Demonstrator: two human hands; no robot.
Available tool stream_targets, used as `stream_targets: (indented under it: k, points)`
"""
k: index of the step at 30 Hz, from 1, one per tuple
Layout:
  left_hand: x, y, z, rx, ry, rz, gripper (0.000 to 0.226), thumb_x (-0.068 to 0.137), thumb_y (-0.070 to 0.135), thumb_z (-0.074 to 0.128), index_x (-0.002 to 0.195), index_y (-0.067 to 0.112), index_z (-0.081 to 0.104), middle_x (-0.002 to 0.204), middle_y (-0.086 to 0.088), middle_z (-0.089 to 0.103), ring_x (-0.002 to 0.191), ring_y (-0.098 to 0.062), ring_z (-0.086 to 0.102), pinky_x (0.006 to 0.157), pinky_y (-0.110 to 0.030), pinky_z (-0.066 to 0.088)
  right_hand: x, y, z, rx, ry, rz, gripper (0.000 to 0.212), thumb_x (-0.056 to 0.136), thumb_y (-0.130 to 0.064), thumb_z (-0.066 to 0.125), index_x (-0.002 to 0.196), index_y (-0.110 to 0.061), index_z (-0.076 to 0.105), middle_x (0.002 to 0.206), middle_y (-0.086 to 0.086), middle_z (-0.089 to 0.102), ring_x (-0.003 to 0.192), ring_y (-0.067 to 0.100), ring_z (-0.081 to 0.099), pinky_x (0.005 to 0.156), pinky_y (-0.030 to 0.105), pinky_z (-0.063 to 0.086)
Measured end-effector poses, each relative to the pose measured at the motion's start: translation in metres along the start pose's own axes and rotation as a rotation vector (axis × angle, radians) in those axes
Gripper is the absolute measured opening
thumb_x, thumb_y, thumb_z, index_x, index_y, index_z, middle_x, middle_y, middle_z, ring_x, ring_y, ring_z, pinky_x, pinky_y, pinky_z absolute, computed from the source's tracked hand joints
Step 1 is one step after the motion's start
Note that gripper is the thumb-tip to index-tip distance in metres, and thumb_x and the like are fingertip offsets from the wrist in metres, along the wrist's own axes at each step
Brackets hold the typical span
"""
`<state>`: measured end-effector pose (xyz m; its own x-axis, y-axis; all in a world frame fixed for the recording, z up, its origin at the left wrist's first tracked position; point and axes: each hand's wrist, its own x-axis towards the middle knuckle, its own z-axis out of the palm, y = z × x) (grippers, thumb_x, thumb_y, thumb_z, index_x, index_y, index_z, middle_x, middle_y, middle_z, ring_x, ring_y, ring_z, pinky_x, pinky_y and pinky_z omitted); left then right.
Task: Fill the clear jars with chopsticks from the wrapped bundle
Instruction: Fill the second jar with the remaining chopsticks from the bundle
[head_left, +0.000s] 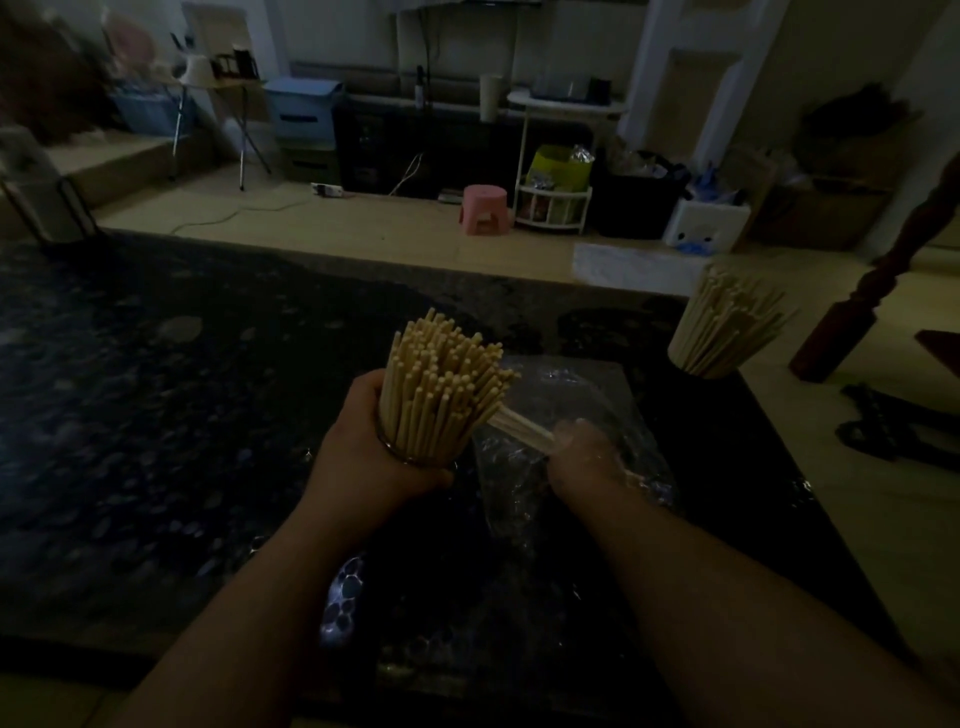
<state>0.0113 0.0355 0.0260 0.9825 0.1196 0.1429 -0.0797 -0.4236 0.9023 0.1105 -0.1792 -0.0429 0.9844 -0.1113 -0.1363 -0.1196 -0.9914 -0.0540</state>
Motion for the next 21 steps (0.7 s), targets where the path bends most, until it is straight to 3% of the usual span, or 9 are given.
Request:
stream_targets:
  k: [5,8,10,13,18,21]
  points:
    - [0.000,0.001,0.001,-0.002,-0.003,-0.001,0.092,0.050,0.001,0.090,0.117,0.038,0.039,0.100,0.018,0.058,0.085,0.009,0.056,0.066,-0.011,0.040,0.002,0.002,-0.001,-0.066,-0.008,-0.009,0.029,0.099,-0.013,0.044,0.121,-0.012,0.062,0.125,0.008,0.060,0.115,0.023,0.057,0.094,0.029,0.046]
    - [0.000,0.001,0.001,0.004,0.002,0.006,0.091,0.051,0.001,0.090,0.117,0.037,0.040,0.096,0.020,0.057,0.081,0.016,0.055,0.063,-0.007,0.038,0.000,0.002,-0.003,-0.063,0.001,0.024,0.027,0.097,-0.011,0.048,0.120,-0.011,0.062,0.125,0.010,0.059,0.115,0.026,0.057,0.094,0.035,0.050]
    - [0.001,0.001,0.001,0.000,0.003,0.000,0.091,0.051,0.001,0.090,0.119,0.036,0.040,0.096,0.021,0.057,0.079,0.020,0.054,0.061,-0.004,0.037,-0.006,0.004,-0.005,-0.065,0.034,0.048,0.028,0.095,-0.013,0.052,0.122,-0.014,0.058,0.128,0.010,0.054,0.118,0.029,0.053,0.095,0.042,0.049]
    - [0.001,0.001,0.001,-0.001,-0.010,-0.012,0.092,0.051,0.003,0.091,0.119,0.038,0.039,0.099,0.019,0.057,0.085,0.009,0.055,0.067,-0.011,0.040,-0.019,0.008,-0.005,-0.095,0.056,0.002,0.033,0.097,-0.018,0.045,0.130,-0.017,0.048,0.135,0.008,0.045,0.125,0.028,0.045,0.101,0.041,0.039]
    - [0.000,0.002,0.001,0.007,-0.017,0.005,0.093,0.050,0.005,0.092,0.120,0.036,0.039,0.101,0.017,0.057,0.090,0.005,0.054,0.069,-0.014,0.040,-0.046,0.006,-0.005,-0.044,0.021,-0.023,0.036,0.096,-0.019,0.045,0.132,-0.018,0.044,0.133,0.007,0.052,0.119,0.028,0.055,0.095,0.048,0.044]
    - [-0.002,0.006,0.001,0.001,-0.018,0.018,0.092,0.050,0.004,0.092,0.119,0.034,0.040,0.101,0.019,0.057,0.089,0.006,0.054,0.069,-0.015,0.040,-0.068,0.011,0.000,0.081,0.000,-0.038,0.048,0.097,-0.027,0.042,0.143,-0.021,0.031,0.136,0.009,0.051,0.122,0.031,0.052,0.101,0.050,0.043]
